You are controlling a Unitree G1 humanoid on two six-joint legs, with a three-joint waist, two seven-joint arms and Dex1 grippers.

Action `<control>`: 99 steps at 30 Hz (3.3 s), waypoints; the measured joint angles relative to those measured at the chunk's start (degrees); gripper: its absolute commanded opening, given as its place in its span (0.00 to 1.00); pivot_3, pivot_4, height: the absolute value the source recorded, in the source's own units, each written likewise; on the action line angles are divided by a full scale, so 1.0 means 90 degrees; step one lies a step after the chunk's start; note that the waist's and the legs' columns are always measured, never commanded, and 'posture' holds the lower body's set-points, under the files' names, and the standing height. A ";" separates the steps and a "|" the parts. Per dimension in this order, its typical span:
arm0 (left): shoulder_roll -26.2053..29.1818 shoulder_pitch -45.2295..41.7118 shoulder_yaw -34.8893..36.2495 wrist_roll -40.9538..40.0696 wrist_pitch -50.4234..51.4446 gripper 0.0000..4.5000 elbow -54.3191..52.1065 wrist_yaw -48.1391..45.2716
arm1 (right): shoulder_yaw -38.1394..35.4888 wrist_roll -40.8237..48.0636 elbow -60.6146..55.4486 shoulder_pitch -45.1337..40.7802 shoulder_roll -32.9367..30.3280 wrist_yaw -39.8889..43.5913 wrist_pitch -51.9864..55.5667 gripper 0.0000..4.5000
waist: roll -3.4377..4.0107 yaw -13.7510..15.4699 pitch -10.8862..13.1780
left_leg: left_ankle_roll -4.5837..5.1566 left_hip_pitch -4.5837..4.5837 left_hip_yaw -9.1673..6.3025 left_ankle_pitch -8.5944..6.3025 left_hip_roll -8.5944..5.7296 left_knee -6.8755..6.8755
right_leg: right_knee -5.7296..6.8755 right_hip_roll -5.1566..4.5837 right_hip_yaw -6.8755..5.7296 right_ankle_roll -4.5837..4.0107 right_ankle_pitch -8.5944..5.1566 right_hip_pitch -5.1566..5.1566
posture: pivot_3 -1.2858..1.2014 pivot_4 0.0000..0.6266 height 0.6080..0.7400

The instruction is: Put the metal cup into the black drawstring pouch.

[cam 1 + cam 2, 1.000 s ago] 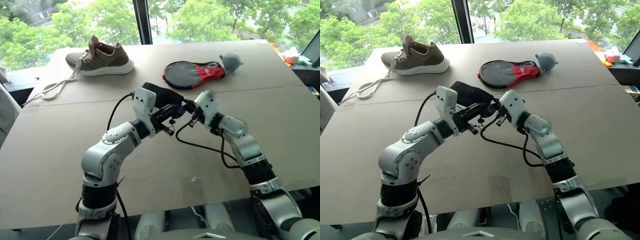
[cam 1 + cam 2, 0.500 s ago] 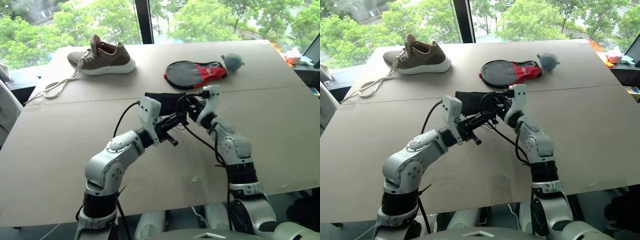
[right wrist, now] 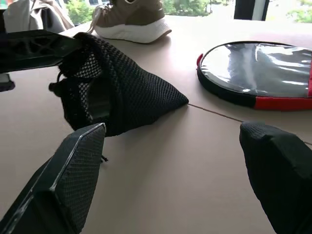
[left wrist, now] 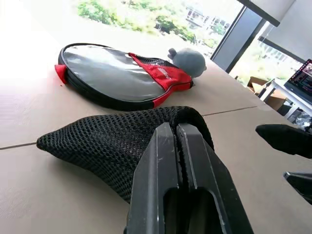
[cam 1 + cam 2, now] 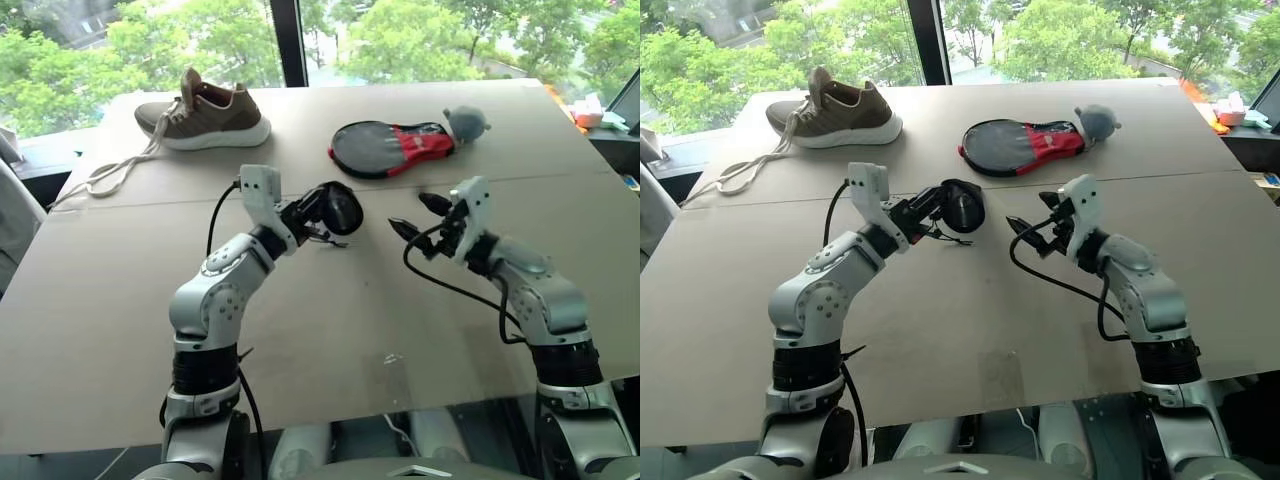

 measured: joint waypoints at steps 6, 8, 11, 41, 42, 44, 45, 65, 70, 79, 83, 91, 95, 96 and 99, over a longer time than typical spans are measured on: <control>-0.0255 -0.0411 0.0415 -0.0565 0.0282 0.00 0.0086 0.0398 | 0.0864 -0.1007 0.0329 0.0096 0.0229 -0.0175 -0.0627 0.99 | -0.0002 -0.0021 0.0001 | -0.0007 -0.0001 -0.0003 0.0004 0.0003 0.0001 | 0.0014 0.0004 0.0000 -0.0001 0.0000 -0.0012 | 0.52 0.24 1.00; -0.0275 -0.0531 0.0459 -0.0704 0.0372 0.00 0.0087 0.0510 | 0.1236 -0.1288 0.0480 0.0033 0.0422 -0.0232 -0.0835 0.99 | -0.0002 -0.0014 0.0002 | -0.0025 -0.0003 -0.0005 0.0015 0.0002 0.0001 | 0.0015 0.0003 0.0000 -0.0001 0.0000 -0.0014 | 0.52 0.24 1.00; -0.0278 -0.0643 0.0553 -0.0841 0.0476 0.00 0.0087 0.0685 | 0.1626 -0.1751 0.0971 -0.0221 0.0806 -0.0433 -0.1201 0.99 | -0.0003 -0.0011 0.0002 | -0.0037 -0.0007 -0.0004 0.0022 -0.0001 0.0003 | 0.0010 0.0000 0.0000 0.0000 0.0001 -0.0013 | 0.52 0.24 1.00; -0.0272 -0.0775 0.0672 -0.1269 0.0691 0.00 0.0177 0.1313 | 0.1079 -0.1558 0.3177 -0.0992 0.2949 -0.1173 -0.1845 0.01 | -0.0004 -0.0022 0.0003 | -0.0051 -0.0030 -0.0017 0.0029 -0.0002 0.0000 | 0.0016 0.0001 -0.0007 -0.0003 0.0002 -0.0035 | 0.52 0.24 1.00; -0.0270 -0.0775 0.0673 -0.1270 0.0691 0.00 0.0177 0.1322 | 0.1077 -0.1557 0.3177 -0.0986 0.2947 -0.1153 -0.1873 0.01 | -0.0005 -0.0021 0.0003 | -0.0051 -0.0030 -0.0018 0.0029 -0.0002 0.0000 | 0.0016 0.0001 -0.0007 -0.0003 0.0002 -0.0035 | 0.52 0.24 1.00; -0.0267 -0.0773 0.0683 -0.1275 0.0693 0.00 0.0177 0.1344 | 0.1076 -0.1556 0.3177 -0.0979 0.2938 -0.1144 -0.1885 0.01 | -0.0004 -0.0021 0.0003 | -0.0051 -0.0030 -0.0018 0.0029 -0.0002 0.0000 | 0.0016 0.0001 -0.0007 -0.0003 0.0002 -0.0035 | 0.52 0.24 1.00; -0.0265 -0.0770 0.0696 -0.1279 0.0698 0.00 0.0177 0.1358 | 0.1064 -0.1556 0.3177 -0.0979 0.2903 -0.1143 -0.1887 0.01 | -0.0004 -0.0020 0.0003 | -0.0051 -0.0030 -0.0018 0.0029 -0.0003 0.0000 | 0.0015 0.0001 -0.0007 -0.0003 0.0002 -0.0035 | 0.52 0.24 1.00; 0.0272 -0.0291 0.0882 -0.2244 0.0227 0.91 -0.0843 0.0507 | 0.1093 -0.4230 0.3842 -0.3396 0.0146 -0.2240 -0.5552 0.00 | -0.0006 -0.0026 0.0005 | -0.0054 -0.0047 -0.0003 0.0031 -0.0004 -0.0003 | 0.0010 -0.0002 0.0004 -0.0003 0.0002 -0.0054 | 0.52 0.24 1.00; 0.0697 -0.0804 0.0599 -0.2457 0.0237 0.91 -0.0962 0.0096 | 0.1279 -0.4572 0.4036 -0.4061 -0.0036 -0.2263 -0.6257 0.00 | -0.0008 -0.0020 0.0006 | -0.0054 -0.0050 -0.0004 0.0031 -0.0004 -0.0004 | 0.0011 -0.0001 0.0004 -0.0003 0.0002 -0.0056 | 0.52 0.24 1.00; 0.0784 -0.1469 -0.0338 -0.1093 -0.0729 0.91 0.0029 -0.0625 | 0.1332 -0.4578 0.3723 -0.4363 0.0077 -0.1975 -0.6451 0.00 | -0.0007 -0.0031 0.0007 | -0.0054 -0.0050 0.0000 0.0032 -0.0004 -0.0007 | 0.0011 0.0001 0.0004 -0.0003 0.0002 -0.0059 | 0.52 0.24 1.00; 0.0747 -0.1629 -0.0519 -0.0674 -0.1080 0.91 0.0485 -0.0963 | 0.1331 -0.4502 0.3499 -0.4366 0.0195 -0.1845 -0.6304 0.00 | -0.0006 -0.0026 0.0008 | -0.0054 -0.0058 0.0001 0.0032 -0.0003 -0.0012 | 0.0015 0.0000 0.0005 -0.0003 0.0002 -0.0071 | 0.52 0.24 1.00; 0.0555 -0.1743 -0.0564 -0.0587 -0.1308 0.65 0.0678 -0.1211 | 0.1331 -0.4467 0.3249 -0.4424 0.0251 -0.1725 -0.6161 0.00 | -0.0006 -0.0020 0.0008 | -0.0054 -0.0059 0.0001 0.0032 -0.0003 -0.0011 | 0.0016 -0.0002 0.0005 -0.0002 0.0003 -0.0071 | 0.52 0.24 1.00; 0.0516 -0.1742 -0.0580 -0.0591 -0.1306 0.23 0.0678 -0.1295 | 0.1329 -0.4460 0.3137 -0.4424 0.0276 -0.1712 -0.6035 0.00 | -0.0006 -0.0023 0.0008 | -0.0053 -0.0059 0.0001 0.0032 -0.0003 -0.0011 | 0.0017 -0.0002 0.0006 -0.0003 0.0003 -0.0072 | 0.52 0.24 1.00; 0.0516 -0.1742 -0.0580 -0.0591 -0.1306 0.13 0.0678 -0.1299 | 0.1329 -0.4457 0.3130 -0.4424 0.0276 -0.1711 -0.6030 0.00 | -0.0006 -0.0023 0.0008 | -0.0053 -0.0059 0.0001 0.0032 -0.0003 -0.0011 | 0.0017 -0.0002 0.0006 -0.0003 0.0003 -0.0072 | 0.52 0.24 1.00; 0.0516 -0.1742 -0.0579 -0.0618 -0.1252 0.04 0.0678 -0.1299 | 0.1329 -0.4452 0.3096 -0.4423 0.0298 -0.1710 -0.5987 0.00 | -0.0006 -0.0022 0.0008 | -0.0053 -0.0059 0.0001 0.0032 -0.0003 -0.0010 | 0.0018 -0.0002 0.0006 -0.0003 0.0003 -0.0072 | 0.52 0.24 1.00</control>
